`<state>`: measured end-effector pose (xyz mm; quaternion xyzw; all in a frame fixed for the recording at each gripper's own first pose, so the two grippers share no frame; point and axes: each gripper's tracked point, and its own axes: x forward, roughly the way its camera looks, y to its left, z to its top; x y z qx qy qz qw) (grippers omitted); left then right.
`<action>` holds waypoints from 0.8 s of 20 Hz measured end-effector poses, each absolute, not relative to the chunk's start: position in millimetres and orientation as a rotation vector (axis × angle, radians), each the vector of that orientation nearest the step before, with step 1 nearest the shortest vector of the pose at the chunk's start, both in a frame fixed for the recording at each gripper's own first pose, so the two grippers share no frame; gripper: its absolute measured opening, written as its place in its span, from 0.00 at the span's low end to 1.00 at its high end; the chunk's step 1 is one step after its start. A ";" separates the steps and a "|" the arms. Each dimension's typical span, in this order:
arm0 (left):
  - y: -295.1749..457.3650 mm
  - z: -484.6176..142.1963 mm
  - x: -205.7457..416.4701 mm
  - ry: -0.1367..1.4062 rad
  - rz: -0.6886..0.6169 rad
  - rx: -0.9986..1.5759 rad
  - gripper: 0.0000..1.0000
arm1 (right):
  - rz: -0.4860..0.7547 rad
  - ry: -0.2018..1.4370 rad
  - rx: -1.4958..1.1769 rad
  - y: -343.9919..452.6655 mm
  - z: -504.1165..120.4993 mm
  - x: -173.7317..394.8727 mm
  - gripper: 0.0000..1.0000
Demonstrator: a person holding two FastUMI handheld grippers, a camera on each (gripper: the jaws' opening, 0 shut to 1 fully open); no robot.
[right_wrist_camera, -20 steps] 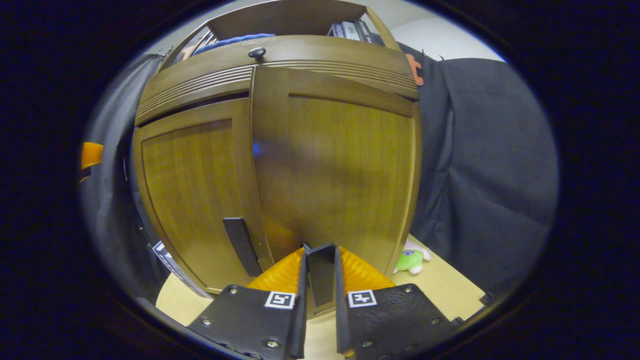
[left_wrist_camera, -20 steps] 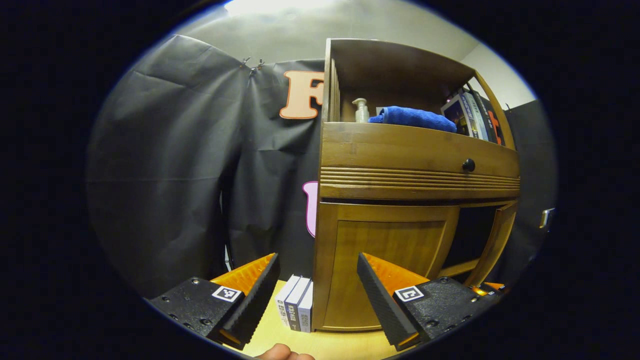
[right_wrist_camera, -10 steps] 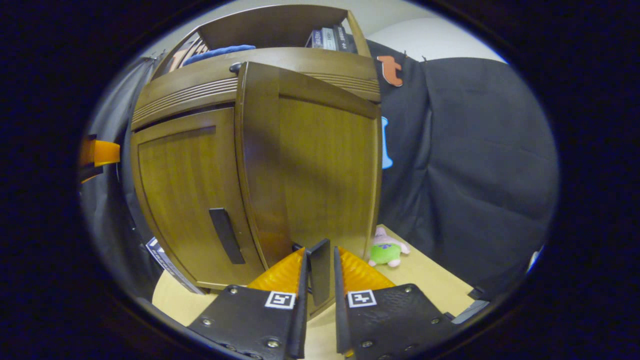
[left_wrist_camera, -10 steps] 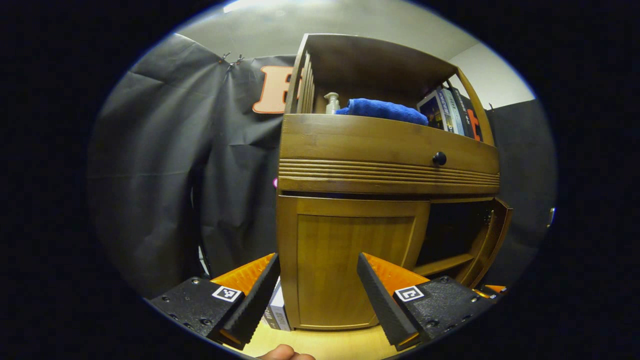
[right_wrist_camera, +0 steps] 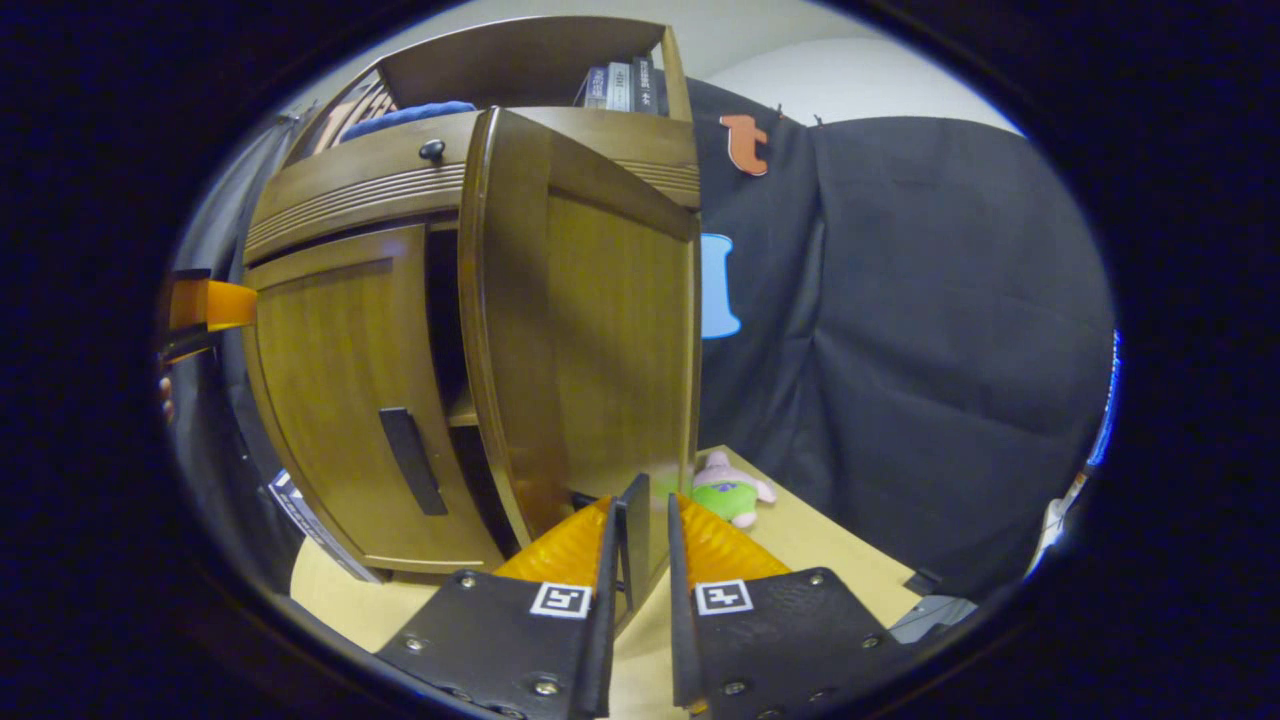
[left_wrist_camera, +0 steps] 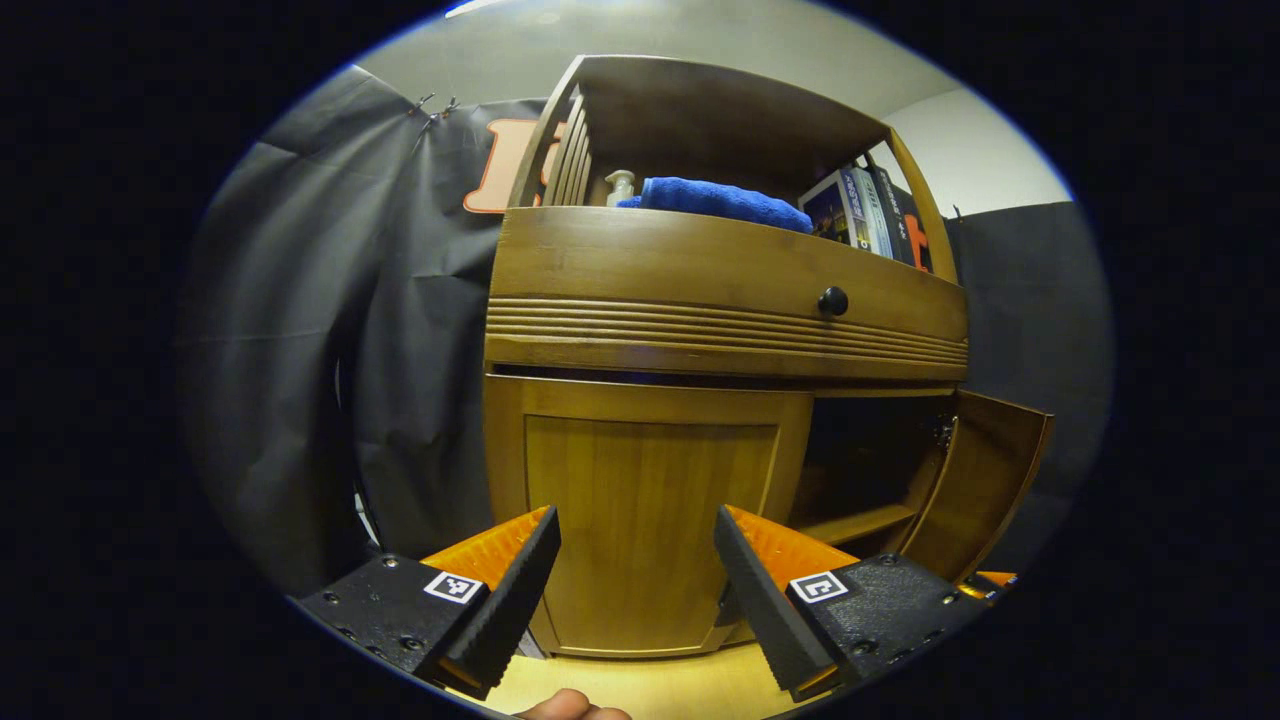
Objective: Open the right door of the double-door shoe cabinet with the right hand, and open the left door with the left hand.
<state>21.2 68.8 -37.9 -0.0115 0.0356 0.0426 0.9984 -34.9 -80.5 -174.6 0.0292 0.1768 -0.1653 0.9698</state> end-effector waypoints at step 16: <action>8.3 -60.4 41.4 0.119 0.003 -0.021 0.93 | -0.419 0.360 0.082 -165.9 -174.6 -70.2 0.23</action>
